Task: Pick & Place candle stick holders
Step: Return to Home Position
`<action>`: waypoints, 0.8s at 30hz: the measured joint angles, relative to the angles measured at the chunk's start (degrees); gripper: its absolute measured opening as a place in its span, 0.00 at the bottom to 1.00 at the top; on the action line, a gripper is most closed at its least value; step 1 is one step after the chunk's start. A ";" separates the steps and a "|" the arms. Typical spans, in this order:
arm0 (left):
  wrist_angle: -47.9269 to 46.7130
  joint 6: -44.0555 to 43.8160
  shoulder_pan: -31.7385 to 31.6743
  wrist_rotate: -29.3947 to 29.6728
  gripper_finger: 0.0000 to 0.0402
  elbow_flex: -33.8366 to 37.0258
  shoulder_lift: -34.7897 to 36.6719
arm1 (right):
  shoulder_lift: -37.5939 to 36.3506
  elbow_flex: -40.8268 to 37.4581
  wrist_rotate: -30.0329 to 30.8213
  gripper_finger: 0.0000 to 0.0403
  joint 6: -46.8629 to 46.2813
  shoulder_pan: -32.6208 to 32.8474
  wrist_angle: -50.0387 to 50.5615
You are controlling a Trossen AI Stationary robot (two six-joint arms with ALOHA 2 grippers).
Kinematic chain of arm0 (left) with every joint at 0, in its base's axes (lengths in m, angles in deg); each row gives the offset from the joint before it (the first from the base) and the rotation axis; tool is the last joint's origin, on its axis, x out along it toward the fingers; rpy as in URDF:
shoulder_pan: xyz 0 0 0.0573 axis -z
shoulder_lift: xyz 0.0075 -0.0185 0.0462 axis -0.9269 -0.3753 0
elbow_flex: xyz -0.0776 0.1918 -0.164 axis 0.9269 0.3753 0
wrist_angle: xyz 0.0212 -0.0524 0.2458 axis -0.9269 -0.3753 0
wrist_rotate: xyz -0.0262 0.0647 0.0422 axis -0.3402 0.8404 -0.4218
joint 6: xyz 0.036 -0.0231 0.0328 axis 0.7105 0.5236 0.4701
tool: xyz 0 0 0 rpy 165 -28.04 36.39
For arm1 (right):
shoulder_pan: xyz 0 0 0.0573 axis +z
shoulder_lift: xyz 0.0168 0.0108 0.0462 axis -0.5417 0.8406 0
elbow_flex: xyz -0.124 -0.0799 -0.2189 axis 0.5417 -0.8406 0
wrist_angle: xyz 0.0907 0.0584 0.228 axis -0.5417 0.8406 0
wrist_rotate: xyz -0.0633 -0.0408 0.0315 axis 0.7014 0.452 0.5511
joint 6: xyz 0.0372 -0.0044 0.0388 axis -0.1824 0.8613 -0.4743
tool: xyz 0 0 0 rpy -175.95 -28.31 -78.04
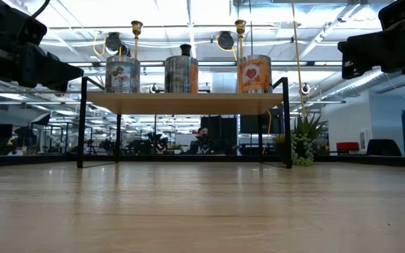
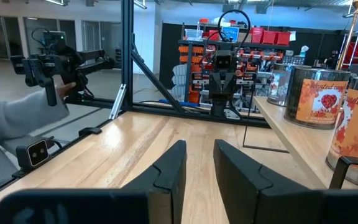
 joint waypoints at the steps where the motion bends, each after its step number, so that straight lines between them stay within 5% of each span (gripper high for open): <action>1: 0.00 0.00 0.00 0.00 0.06 0.00 0.00 | 0.00 0.00 -0.01 0.19 0.00 0.00 -0.01; 24: 0.07 0.02 4.19 -0.13 0.06 0.00 0.00 | 0.02 0.00 -0.02 0.19 -0.02 0.04 -0.02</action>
